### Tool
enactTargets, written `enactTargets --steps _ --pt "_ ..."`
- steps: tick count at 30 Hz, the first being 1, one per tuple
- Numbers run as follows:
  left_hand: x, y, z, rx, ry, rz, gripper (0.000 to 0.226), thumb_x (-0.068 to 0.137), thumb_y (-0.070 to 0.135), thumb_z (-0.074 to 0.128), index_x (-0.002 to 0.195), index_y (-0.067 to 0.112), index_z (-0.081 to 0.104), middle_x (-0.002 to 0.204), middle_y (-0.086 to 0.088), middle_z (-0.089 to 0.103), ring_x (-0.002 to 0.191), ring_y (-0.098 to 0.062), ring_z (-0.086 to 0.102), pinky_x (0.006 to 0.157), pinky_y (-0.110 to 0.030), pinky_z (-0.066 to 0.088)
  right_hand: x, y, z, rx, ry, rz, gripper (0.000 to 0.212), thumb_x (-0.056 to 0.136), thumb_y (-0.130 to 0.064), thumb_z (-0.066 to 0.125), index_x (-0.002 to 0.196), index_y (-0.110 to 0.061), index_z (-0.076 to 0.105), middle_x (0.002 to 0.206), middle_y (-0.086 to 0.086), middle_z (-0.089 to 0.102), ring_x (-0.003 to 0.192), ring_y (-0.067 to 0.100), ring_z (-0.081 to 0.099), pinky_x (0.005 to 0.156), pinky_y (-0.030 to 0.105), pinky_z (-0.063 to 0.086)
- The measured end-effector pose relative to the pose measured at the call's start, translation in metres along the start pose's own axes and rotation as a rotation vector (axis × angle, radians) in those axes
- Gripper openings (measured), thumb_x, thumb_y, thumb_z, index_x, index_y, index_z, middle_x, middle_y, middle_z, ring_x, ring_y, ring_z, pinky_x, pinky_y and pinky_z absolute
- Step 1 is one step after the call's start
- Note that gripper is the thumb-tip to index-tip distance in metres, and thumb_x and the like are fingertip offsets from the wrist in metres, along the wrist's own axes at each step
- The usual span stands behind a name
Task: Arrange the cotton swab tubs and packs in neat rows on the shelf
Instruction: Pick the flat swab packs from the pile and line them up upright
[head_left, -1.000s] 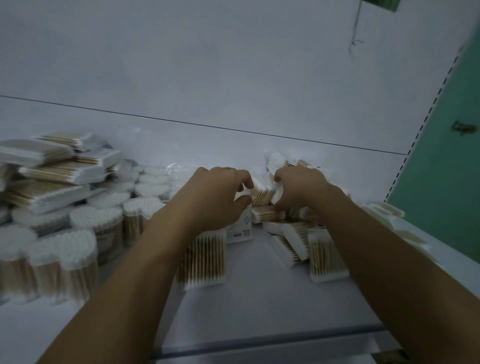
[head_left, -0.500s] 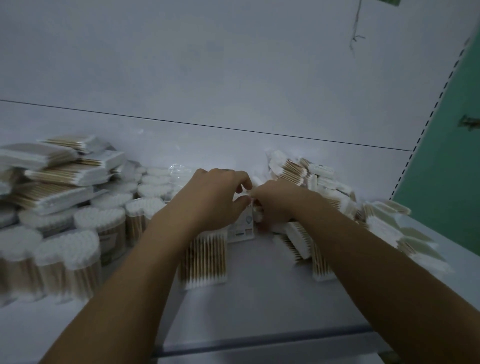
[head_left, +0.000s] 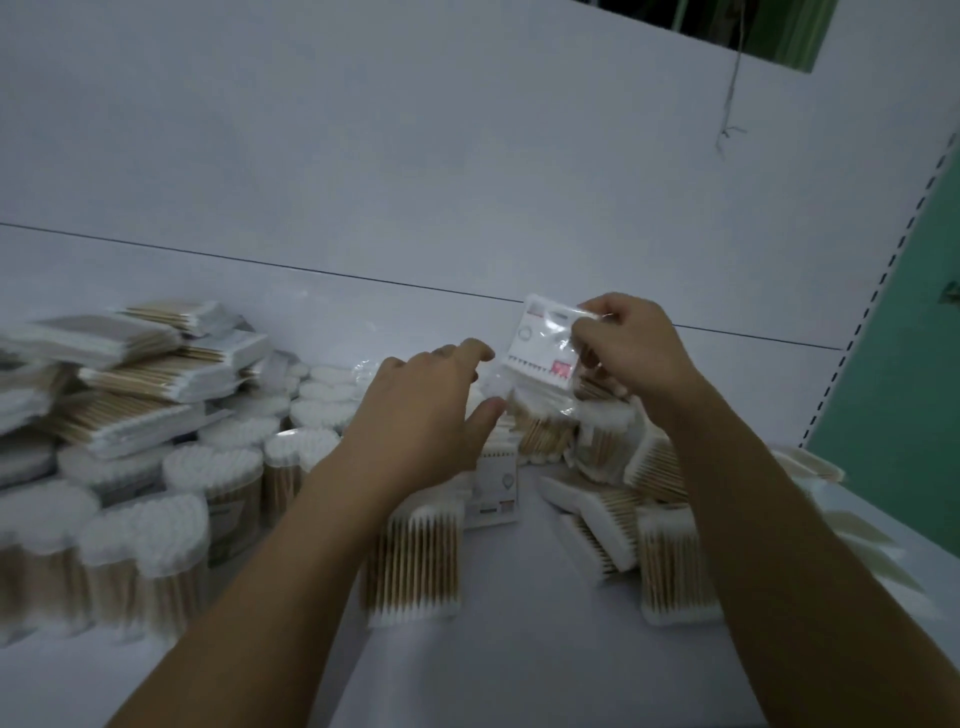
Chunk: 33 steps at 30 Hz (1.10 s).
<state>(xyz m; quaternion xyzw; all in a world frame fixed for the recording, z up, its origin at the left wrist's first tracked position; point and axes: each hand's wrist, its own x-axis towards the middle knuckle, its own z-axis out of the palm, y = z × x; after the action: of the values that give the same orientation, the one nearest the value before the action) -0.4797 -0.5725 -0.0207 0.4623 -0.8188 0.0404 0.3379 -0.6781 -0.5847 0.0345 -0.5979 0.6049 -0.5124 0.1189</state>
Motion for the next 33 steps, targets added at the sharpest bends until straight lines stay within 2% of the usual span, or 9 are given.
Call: enactTargets --steps 6,11,15,18,20,22,24,27,33 --pt "0.001 -0.003 0.0 -0.32 0.175 -0.212 0.062 0.089 0.056 0.056 0.14 0.025 0.037 0.127 0.003 0.054 0.104 -0.015 0.06 0.09 -0.041 0.05 -0.02 -0.012 0.032 0.381 -0.071 0.089 0.018 0.083 0.001 0.053 0.097 -0.004 0.064 0.073 0.011 0.065 0.052 0.015 0.057 0.05 0.028 0.05" --pt "0.007 -0.002 -0.005 -0.586 0.282 -0.336 0.053 0.09 0.038 0.065 0.135 0.025 0.04 0.104 0.008 0.062 0.079 -0.002 0.06 0.062 -0.012 0.042 -0.031 -0.01 0.047 0.797 -0.261 0.158 0.02 0.091 0.008 0.045 0.108 0.001 0.055 0.089 0.02 0.069 0.069 0.027 0.069 0.065 0.038 0.059" --pt "0.006 -0.004 -0.008 -0.57 0.32 -0.171 0.036 0.091 0.026 0.065 0.125 0.033 0.058 0.091 0.01 0.064 0.077 0.003 0.06 0.061 -0.003 0.041 -0.04 0.002 0.052 0.494 -0.2 -0.04 0.043 0.09 -0.017 0.068 0.129 -0.021 0.051 0.111 0.002 0.068 0.099 0.019 0.069 0.079 0.032 0.059" --pt "0.005 -0.003 -0.008 -0.548 0.214 -0.066 0.036 0.092 0.03 0.065 0.127 0.034 0.06 0.098 0.009 0.065 0.086 0.0 0.06 0.07 -0.009 0.048 -0.047 0.006 0.035 0.373 -0.106 -0.249 0.072 0.08 -0.026 0.078 0.137 -0.042 0.039 0.111 -0.003 0.061 0.093 0.012 0.066 0.072 0.026 0.058" --pt "0.003 -0.001 -0.005 -0.527 0.134 -0.031 0.038 0.09 0.033 0.067 0.127 0.036 0.059 0.098 0.009 0.066 0.086 -0.003 0.061 0.073 -0.014 0.05 -0.05 0.011 0.021 0.251 -0.142 -0.395 0.065 0.079 -0.027 0.078 0.136 -0.035 0.047 0.093 0.003 0.062 0.078 0.02 0.062 0.066 0.029 0.055" --pt "0.002 0.0 -0.002 -0.466 0.077 -0.003 0.04 0.089 0.038 0.066 0.127 0.036 0.056 0.1 0.012 0.066 0.087 -0.001 0.062 0.075 -0.015 0.049 -0.051 0.015 0.014 0.143 -0.184 -0.448 0.055 0.084 -0.02 0.075 0.133 -0.03 0.053 0.08 -0.001 0.058 0.066 0.009 0.057 0.06 0.023 0.05" --pt "0.0 -0.003 -0.002 -0.292 0.031 0.037 0.04 0.091 0.046 0.059 0.129 0.034 0.054 0.107 0.013 0.065 0.092 -0.001 0.06 0.079 -0.019 0.049 -0.051 0.017 0.017 0.083 -0.197 -0.397 0.043 0.088 -0.012 0.069 0.125 -0.028 0.056 0.082 -0.001 0.058 0.064 0.005 0.057 0.056 0.017 0.048" --pt "-0.001 -0.009 -0.004 -0.051 -0.077 0.062 0.042 0.093 0.051 0.048 0.13 0.032 0.055 0.113 0.01 0.064 0.099 -0.008 0.058 0.087 -0.031 0.048 -0.05 0.022 0.02 -0.086 -0.206 -0.364 0.021 0.083 -0.013 0.07 0.1 -0.021 0.059 0.082 -0.003 0.06 0.064 0.008 0.059 0.052 0.021 0.049" --pt "-0.003 -0.009 -0.004 0.018 -0.209 0.04 0.037 0.093 0.051 0.051 0.127 0.035 0.056 0.11 0.014 0.064 0.099 -0.008 0.059 0.089 -0.037 0.051 -0.051 0.03 0.035 -0.281 -0.411 -0.311 0.019 0.078 -0.021 0.074 0.081 -0.03 0.058 0.068 -0.012 0.056 0.058 -0.004 0.053 0.051 0.01 0.038"
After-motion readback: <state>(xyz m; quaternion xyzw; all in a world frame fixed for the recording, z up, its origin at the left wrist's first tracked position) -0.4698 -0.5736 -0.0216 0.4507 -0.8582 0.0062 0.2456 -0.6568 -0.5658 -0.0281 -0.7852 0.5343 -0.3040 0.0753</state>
